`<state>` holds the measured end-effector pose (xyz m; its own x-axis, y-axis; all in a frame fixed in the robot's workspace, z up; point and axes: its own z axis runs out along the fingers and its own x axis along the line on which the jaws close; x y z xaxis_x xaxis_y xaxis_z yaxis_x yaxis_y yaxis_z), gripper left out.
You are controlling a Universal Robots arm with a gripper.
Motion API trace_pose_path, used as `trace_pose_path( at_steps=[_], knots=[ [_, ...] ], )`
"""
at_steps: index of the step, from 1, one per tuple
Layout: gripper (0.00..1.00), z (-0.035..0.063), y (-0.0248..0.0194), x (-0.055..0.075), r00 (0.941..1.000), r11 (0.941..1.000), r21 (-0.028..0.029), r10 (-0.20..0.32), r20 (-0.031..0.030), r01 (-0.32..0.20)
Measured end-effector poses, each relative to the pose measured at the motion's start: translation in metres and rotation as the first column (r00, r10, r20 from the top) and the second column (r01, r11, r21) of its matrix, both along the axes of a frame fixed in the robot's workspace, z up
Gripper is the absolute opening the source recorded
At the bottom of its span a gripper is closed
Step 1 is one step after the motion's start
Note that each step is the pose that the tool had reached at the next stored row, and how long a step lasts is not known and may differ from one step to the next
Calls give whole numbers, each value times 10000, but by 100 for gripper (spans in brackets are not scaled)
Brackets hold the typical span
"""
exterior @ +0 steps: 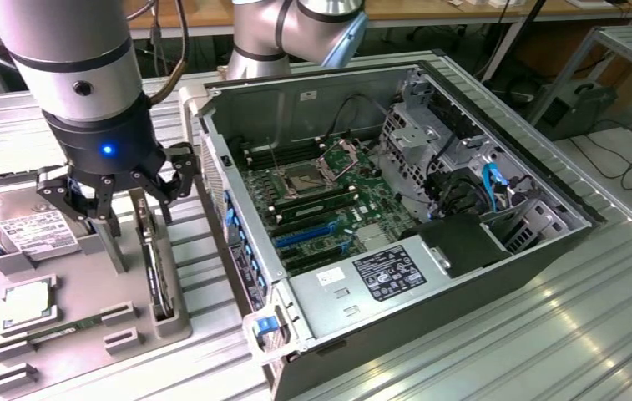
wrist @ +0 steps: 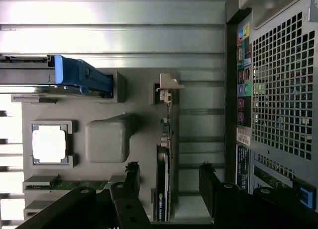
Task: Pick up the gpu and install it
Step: 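Pick up the gpu and move the gpu toward the slot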
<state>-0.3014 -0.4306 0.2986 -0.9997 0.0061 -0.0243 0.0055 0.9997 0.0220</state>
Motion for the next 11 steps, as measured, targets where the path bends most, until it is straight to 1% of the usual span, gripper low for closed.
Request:
trace_pose_path(
  at_steps=[1,4,6,11],
  knots=[
    [60,-16,-6,0,10000,10000,-4,12,1,-12],
    [60,-77,-75,0,10000,10000,-7,41,-1,-41],
    [60,-105,-88,-2,10000,10000,-4,57,3,-57],
    [60,-165,-97,-6,10000,10000,-7,90,0,-90]
  ],
)
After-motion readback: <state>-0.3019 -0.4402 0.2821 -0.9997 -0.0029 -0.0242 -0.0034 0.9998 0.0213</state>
